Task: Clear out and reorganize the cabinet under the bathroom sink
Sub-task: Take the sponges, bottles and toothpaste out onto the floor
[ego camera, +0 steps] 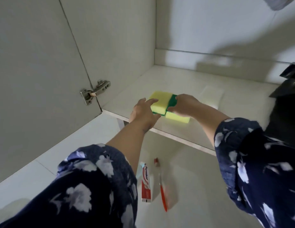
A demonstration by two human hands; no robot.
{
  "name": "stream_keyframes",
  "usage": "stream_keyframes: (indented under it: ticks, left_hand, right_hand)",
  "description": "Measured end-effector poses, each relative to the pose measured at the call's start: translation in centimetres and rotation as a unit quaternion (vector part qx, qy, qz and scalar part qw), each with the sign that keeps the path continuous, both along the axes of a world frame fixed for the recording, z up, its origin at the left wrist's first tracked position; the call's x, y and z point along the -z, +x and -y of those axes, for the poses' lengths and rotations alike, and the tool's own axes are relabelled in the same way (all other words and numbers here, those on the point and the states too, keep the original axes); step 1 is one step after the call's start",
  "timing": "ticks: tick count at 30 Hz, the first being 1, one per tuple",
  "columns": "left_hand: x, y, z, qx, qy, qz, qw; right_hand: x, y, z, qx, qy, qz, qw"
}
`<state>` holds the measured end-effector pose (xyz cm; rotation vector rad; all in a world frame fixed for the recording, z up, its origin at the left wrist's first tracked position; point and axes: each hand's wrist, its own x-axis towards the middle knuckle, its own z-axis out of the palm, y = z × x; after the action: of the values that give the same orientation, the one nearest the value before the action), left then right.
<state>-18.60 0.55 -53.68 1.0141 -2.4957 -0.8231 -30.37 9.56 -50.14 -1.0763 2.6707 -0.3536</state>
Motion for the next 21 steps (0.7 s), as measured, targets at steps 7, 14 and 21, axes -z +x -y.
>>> stream_keyframes:
  ticks: [7, 14, 21]
  left_hand:
    - [2.0, -3.9, 1.8, -0.021, -0.023, 0.017, 0.999]
    - [2.7, -3.4, 1.9, -0.077, -0.020, -0.033, 0.996]
    - [2.0, -1.2, 0.1, -0.169, 0.000, -0.049, 0.984]
  right_hand:
    - [1.9, -2.8, 2.4, 0.089, -0.030, 0.002, 0.996]
    - [2.3, -3.4, 3.9, 0.141, -0.015, 0.064, 0.988]
    - [1.8, -1.2, 3.1, 0.104, 0.000, 0.058, 0.993]
